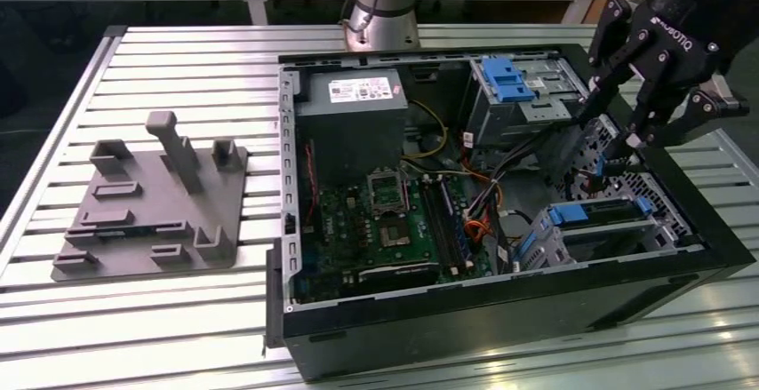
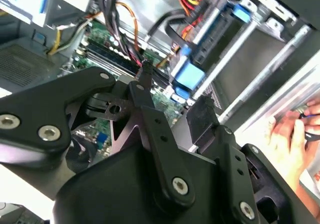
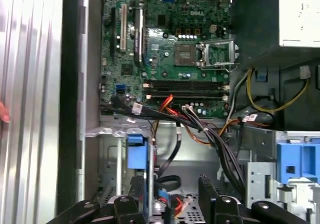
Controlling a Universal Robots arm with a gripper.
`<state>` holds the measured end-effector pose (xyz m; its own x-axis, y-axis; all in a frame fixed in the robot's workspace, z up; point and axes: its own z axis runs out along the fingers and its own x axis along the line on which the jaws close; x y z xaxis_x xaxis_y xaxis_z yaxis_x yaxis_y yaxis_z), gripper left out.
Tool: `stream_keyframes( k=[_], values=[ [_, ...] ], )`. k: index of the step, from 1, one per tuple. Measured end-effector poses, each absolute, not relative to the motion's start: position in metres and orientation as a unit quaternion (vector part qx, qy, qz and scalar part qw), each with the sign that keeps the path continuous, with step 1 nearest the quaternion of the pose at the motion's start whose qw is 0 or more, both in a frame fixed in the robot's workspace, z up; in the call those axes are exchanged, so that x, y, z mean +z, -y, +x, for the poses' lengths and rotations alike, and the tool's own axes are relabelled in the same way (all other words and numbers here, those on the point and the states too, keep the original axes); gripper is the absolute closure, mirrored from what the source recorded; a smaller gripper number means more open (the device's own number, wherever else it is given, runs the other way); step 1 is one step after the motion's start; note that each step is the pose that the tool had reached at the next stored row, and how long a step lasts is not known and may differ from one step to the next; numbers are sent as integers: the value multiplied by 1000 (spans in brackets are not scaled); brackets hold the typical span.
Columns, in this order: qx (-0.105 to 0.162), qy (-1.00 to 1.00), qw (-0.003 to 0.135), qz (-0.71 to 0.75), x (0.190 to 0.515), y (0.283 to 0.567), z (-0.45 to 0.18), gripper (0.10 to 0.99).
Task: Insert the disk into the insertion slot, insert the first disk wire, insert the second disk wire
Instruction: 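Insert the first disk wire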
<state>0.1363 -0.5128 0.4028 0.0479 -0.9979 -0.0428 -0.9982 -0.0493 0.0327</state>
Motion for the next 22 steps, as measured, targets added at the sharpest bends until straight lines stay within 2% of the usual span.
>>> stream_keyframes(
  k=[8, 17, 20, 22],
  values=[
    [24, -690, 0, -723, 397, 509, 164, 529],
    [-31, -703, -55, -708, 397, 509, 165, 529],
    [-51, -707, -65, -702, 397, 509, 165, 529],
    [-61, -711, -67, -698, 397, 508, 165, 529]
  ],
)
